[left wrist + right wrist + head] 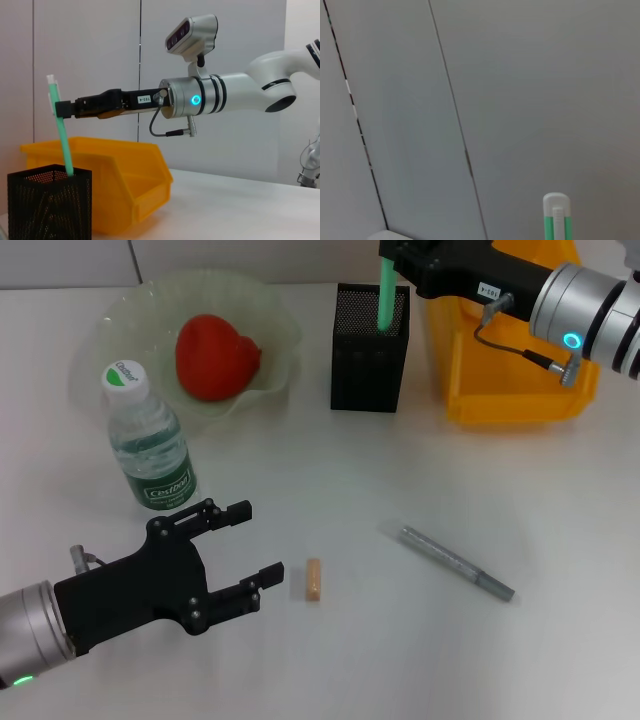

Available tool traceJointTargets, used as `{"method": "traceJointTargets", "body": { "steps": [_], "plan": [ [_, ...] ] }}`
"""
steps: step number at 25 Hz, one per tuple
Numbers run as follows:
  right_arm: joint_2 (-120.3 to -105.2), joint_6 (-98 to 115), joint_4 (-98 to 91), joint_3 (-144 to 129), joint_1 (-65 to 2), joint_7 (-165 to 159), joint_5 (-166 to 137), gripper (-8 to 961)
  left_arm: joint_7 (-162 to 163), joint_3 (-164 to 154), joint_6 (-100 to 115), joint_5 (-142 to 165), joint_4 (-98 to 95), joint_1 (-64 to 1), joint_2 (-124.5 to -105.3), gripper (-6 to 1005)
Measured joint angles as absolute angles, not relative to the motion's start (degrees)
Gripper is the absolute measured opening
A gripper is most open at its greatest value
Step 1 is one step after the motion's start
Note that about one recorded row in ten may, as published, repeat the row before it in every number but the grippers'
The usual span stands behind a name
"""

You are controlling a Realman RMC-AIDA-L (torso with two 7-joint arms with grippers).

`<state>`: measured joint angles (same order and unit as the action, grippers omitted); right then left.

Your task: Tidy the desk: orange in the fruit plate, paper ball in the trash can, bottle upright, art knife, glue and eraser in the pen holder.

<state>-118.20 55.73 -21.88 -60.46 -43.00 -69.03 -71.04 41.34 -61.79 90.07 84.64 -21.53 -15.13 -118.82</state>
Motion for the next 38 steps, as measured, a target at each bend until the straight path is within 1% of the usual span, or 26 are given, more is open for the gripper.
{"method": "traceJointTargets", "body": {
  "steps": [5,10,16,18,21,25,29,32,38],
  "plan": [
    [-118.68,53.8,-22.4,-60.5,-42.2,-68.9,-71.5,282,41.7,-61.7,91.9,84.4,-21.6,-15.1,-118.70,626],
    [-119.14,54.6,-26.2,-61.0,-38.7,-68.9,-71.7,291,43.3,-61.3,94.4,84.3,-22.1,-15.8,-118.52,623],
    [-119.25,61.9,-32.5,-60.7,-33.7,-73.3,-71.6,392,48.1,-61.7,96.0,84.5,-22.8,-17.1,-118.51,619],
    [-119.23,65.1,-37.7,-61.2,-30.2,-76.0,-72.4,426,53.7,-62.6,97.7,84.7,-26.6,-17.1,-118.54,618],
    [-119.20,71.8,-43.7,-61.4,-25.5,-77.7,-75.8,477,60.4,-66.1,97.5,84.8,-34.3,-15.4,-118.72,616],
    [-119.21,79.2,-51.9,-59.8,-20.6,-83.2,-87.2,662,63.3,-69.8,95.6,84.5,-42.3,-12.6,-118.85,614],
    [-119.55,84.4,-62.1,-57.3,-17.8,-92.0,-104.2,839,61.2,-71.4,95.4,84.9,-44.1,-12.0,-118.74,611],
    [-119.68,90.7,-64.1,-54.4,-16.9,-93.0,-110.9,837,62.1,-73.4,94.6,86.5,-47.7,-11.9,-118.64,609],
    [-119.44,98.6,-61.4,-48.9,-15.4,-86.5,-115.1,834,78.5,-82.9,85.8,99.9,-70.3,-10.0,-118.68,606]
  ]
}}
